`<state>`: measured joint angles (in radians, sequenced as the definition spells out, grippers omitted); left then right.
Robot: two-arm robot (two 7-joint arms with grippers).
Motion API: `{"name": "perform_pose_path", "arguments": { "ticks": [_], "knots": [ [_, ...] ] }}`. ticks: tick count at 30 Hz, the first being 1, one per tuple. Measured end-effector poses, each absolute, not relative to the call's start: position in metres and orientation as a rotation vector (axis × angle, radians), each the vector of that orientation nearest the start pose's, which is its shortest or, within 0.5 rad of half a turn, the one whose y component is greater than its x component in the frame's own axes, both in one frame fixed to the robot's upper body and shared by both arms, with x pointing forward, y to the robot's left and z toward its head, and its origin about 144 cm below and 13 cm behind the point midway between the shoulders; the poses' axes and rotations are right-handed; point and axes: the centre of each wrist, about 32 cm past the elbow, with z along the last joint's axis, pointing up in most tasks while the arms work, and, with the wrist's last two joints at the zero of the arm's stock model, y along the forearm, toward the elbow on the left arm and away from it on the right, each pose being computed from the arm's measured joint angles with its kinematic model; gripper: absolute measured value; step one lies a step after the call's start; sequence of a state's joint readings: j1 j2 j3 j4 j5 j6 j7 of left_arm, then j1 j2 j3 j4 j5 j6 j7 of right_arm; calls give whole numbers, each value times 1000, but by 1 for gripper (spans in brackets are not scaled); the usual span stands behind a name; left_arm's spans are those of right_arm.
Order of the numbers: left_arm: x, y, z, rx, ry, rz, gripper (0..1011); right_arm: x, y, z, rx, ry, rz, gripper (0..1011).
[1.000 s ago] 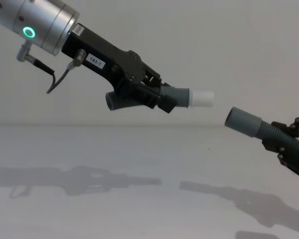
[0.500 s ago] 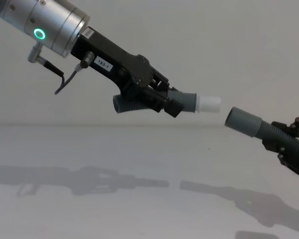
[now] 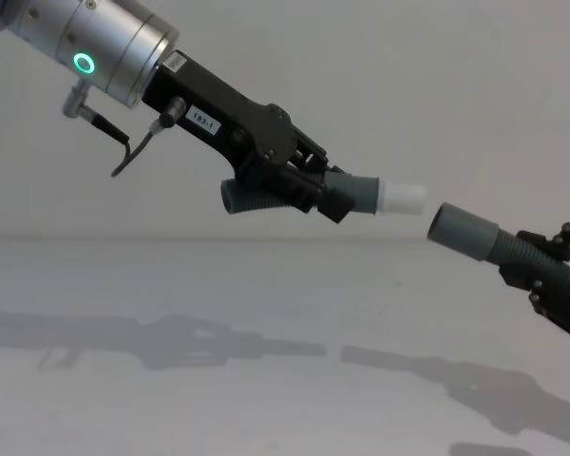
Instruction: Use both hands to pick up one end of the pipe from the table, align the ends, and insert them.
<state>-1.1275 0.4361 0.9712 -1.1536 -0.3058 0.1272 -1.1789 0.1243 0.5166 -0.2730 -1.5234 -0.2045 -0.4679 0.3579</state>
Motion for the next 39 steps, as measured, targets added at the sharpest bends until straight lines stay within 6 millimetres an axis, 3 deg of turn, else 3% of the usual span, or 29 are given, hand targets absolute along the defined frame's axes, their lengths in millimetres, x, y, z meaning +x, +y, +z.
{"name": "perform_pose_path", "arguments": {
  "ticks": [39],
  "knots": [
    [657,184,1380,622,-367,-68,331,483,-303,1182,-245,-812,-719,233]
  ]
}}
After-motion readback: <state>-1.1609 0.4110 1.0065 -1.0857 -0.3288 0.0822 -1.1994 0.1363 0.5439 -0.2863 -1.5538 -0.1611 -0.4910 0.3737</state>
